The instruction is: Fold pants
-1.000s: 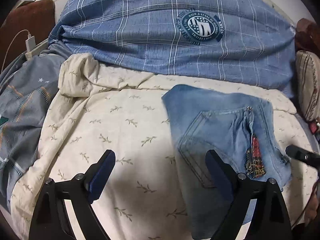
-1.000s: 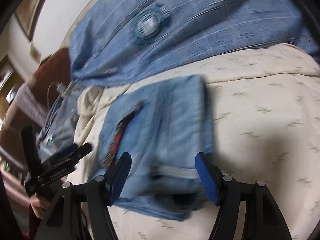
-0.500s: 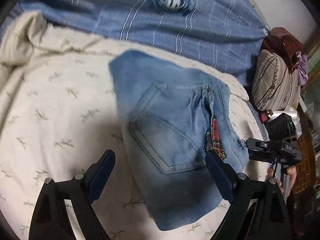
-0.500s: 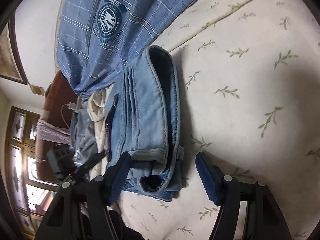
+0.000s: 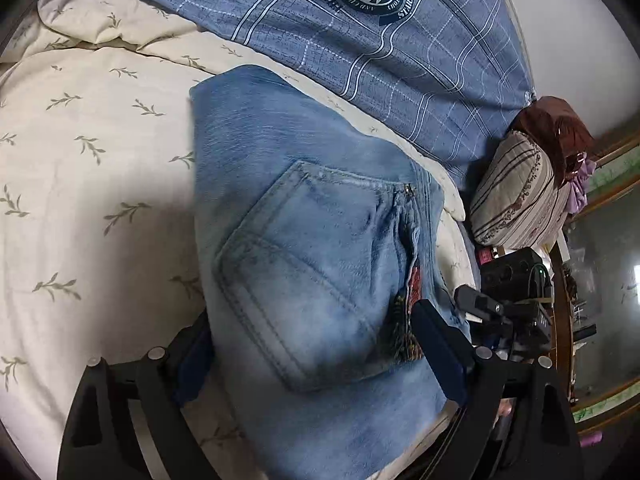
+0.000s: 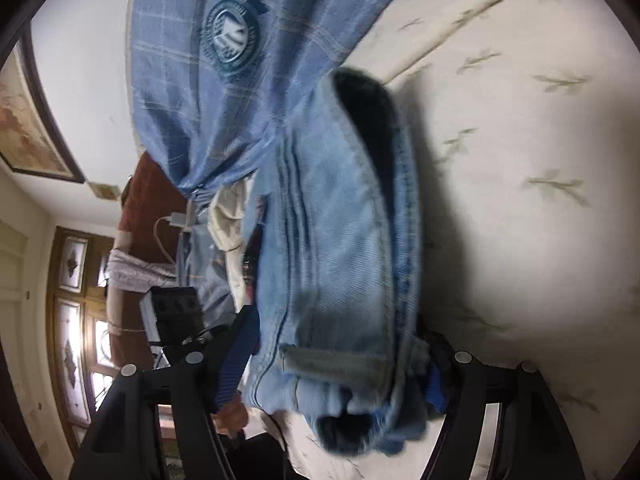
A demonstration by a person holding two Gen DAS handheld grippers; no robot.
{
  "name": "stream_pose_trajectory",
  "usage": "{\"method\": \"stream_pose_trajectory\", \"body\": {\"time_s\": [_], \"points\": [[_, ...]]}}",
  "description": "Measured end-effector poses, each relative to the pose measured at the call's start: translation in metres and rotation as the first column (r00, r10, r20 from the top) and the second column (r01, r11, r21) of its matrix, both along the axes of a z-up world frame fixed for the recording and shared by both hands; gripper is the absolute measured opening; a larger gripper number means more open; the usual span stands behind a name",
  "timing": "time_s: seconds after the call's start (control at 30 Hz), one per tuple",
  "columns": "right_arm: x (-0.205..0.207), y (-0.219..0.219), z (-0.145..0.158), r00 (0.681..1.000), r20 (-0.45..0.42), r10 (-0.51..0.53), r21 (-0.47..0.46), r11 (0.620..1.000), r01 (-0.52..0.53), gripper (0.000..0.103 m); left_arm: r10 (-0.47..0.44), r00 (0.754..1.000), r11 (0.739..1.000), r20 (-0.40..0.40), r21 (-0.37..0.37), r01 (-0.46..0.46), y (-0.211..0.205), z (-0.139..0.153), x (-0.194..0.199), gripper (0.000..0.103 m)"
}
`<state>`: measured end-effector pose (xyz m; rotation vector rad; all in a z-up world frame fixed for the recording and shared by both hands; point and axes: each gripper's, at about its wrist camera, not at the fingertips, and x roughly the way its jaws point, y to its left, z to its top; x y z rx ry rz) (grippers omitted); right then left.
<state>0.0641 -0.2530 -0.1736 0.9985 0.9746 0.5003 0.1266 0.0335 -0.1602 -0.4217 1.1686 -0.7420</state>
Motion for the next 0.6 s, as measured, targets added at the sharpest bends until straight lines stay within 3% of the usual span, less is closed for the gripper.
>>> {"method": "stream_pose_trajectory", "body": {"time_s": [0.13,0.2,0.43,0.6], "points": [[0.0,0.012,0.006,1.0,0.021,-0.007,-0.07,0.997,0.008,0.067,0.013,0.999,1.0,0.029,0.004,-0.013,-0.006,0.002,-0.002,0.091],[-0.001,0.011,0.006,1.0,0.019,-0.021,-0.075,0.997,0.022,0.053,0.008,0.998,1.0,0.06,0.027,-0.009,-0.01,0.003,-0.005,0.084],[-0.009,0.024,0.029,0.993,0.114,-0.035,-0.162,0.985,0.053,0.046,0.024,0.988,0.999,0.156,0.039,-0.03,-0.02,0.017,-0.011,0.075],[-0.019,0.032,0.05,0.98,0.195,-0.029,-0.247,0.966,0.078,0.044,0.038,0.981,0.999,0.19,0.005,-0.04,-0.017,0.029,-0.014,0.065]]}}
